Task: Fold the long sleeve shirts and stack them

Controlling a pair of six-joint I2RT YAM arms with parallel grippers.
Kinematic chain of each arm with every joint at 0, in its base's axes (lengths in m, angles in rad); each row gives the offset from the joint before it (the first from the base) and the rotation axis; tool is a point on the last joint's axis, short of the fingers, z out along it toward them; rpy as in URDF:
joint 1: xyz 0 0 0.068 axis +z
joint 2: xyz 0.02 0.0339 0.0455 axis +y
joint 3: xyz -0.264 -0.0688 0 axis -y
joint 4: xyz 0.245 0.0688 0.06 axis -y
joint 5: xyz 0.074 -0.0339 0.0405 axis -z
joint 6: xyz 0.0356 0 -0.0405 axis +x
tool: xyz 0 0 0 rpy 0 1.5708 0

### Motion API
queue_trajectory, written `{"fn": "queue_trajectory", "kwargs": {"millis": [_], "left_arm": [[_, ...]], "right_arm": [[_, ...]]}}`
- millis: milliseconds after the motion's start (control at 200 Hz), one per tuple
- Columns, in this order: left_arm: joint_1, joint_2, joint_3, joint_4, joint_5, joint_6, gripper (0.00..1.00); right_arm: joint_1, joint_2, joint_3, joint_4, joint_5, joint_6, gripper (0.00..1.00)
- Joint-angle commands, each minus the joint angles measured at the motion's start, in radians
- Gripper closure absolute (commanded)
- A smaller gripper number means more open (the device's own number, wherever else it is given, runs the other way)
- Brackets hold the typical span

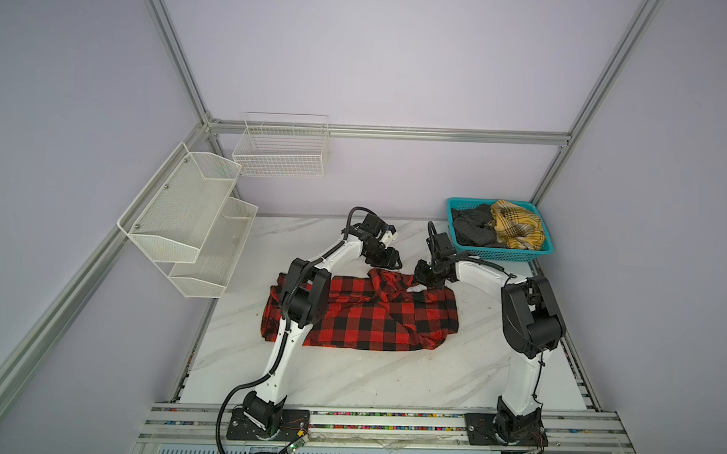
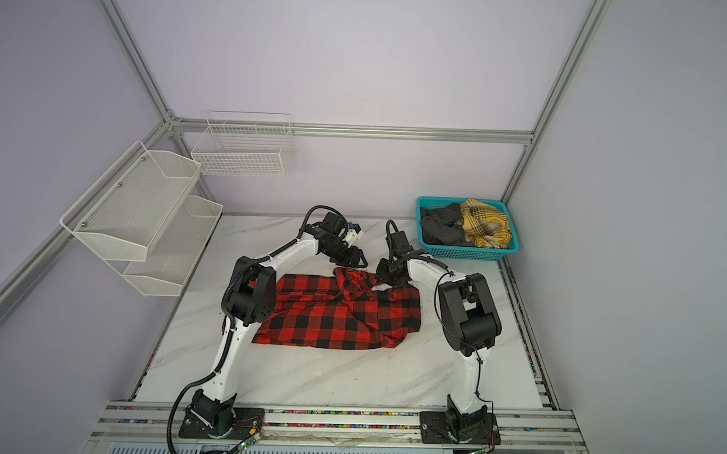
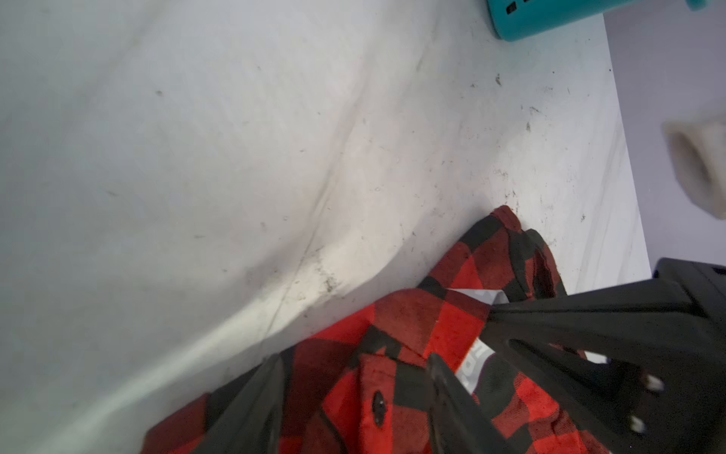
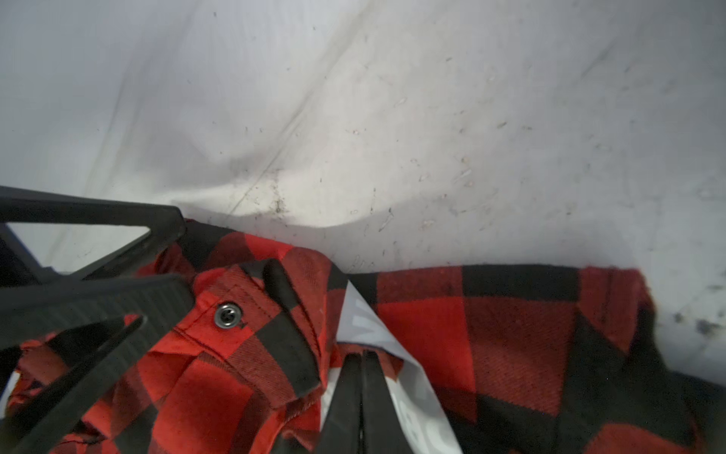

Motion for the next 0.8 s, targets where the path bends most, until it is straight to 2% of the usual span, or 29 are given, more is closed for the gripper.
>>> {"fn": "queue_trajectory", "kwargs": {"millis": [0,195,240,295,400,465,645,795], "left_arm": [[-0.023,-0.025,0.003,-0.001,0.01,0.042,0.54],[-0.026,-0.046,-0.045,-0.001,0.019,0.053,0.7],[-0.026,-0.049,-0.051,-0.001,0.015,0.054,0.71],[-0.026,-0.051,-0.056,-0.013,-0.013,0.062,0.66],[-0.024,-0.089,-0.075,-0.037,-0.141,0.074,0.46],[-0.02,-0.126,-0.11,-0.012,-0.18,0.076,0.4],[-0.015,-0.145,-0.121,0.04,-0.268,0.056,0.36],[-0.008,-0.124,-0.106,0.038,-0.224,0.051,0.37]], "right_arm": [[-0.007,0.008,-0.028,-0.039,0.012,0.013,0.95],[-0.013,0.016,-0.042,-0.036,0.019,0.01,0.96],[-0.015,0.015,-0.041,-0.035,0.02,0.01,0.96],[-0.016,0.014,-0.042,-0.035,0.02,0.013,0.96],[-0.018,0.006,-0.043,-0.029,0.016,0.014,0.96],[-0.019,0.003,-0.046,-0.028,0.014,0.013,0.96],[-0.02,0.001,-0.057,-0.025,0.016,0.012,0.97],[-0.023,0.001,-0.059,-0.025,0.016,0.011,0.97]]}}
